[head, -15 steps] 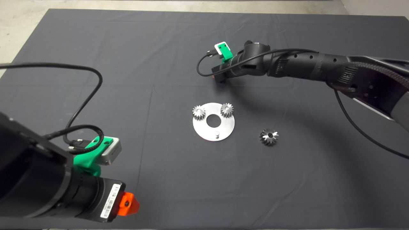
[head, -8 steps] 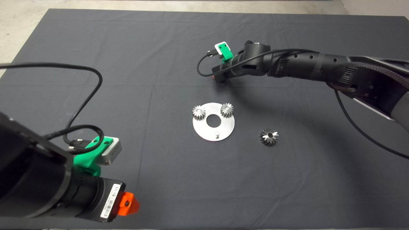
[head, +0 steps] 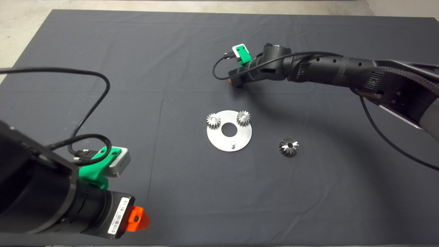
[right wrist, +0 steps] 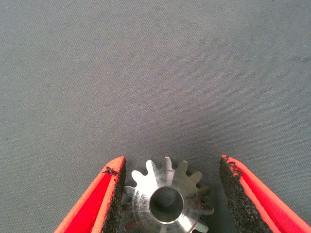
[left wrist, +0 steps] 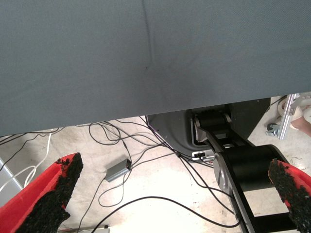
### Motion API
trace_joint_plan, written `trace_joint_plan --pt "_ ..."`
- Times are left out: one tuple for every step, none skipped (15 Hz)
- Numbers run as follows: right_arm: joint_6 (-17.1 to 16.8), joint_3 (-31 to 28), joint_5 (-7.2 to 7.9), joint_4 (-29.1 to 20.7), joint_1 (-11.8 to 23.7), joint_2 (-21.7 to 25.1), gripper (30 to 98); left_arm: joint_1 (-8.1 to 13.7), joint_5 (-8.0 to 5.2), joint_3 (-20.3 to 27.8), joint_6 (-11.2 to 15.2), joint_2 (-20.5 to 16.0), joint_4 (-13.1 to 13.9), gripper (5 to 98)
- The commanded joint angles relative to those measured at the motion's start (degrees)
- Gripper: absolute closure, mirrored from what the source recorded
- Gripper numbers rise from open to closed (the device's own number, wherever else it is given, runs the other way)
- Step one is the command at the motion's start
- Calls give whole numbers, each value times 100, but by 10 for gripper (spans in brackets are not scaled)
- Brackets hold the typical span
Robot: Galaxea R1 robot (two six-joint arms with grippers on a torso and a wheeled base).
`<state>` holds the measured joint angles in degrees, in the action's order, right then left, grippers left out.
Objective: Remove an incorrectly installed larger gear and replace it with the correct smaller gear
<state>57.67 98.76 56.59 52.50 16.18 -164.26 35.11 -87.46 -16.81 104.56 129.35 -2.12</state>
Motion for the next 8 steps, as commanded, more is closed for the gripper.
trace_joint_plan --pt "157 28 72 138 114 21 775 49 -26 101 47 7 98 54" --pt "165 28 80 128 114 21 775 49 -26 101 47 7 98 54" --pt "165 28 80 120 115 21 775 49 -26 101 47 7 98 54" --pt "165 28 89 119 114 12 775 49 -26 101 47 7 98 54" --pt "165 28 93 111 114 21 775 49 -26 101 47 7 98 54" --pt "165 28 89 111 114 21 775 49 -26 101 47 7 98 54" --pt "165 28 89 111 114 21 775 49 -26 101 47 7 98 54" --pt "165 28 98 111 114 12 775 49 -26 101 47 7 98 54"
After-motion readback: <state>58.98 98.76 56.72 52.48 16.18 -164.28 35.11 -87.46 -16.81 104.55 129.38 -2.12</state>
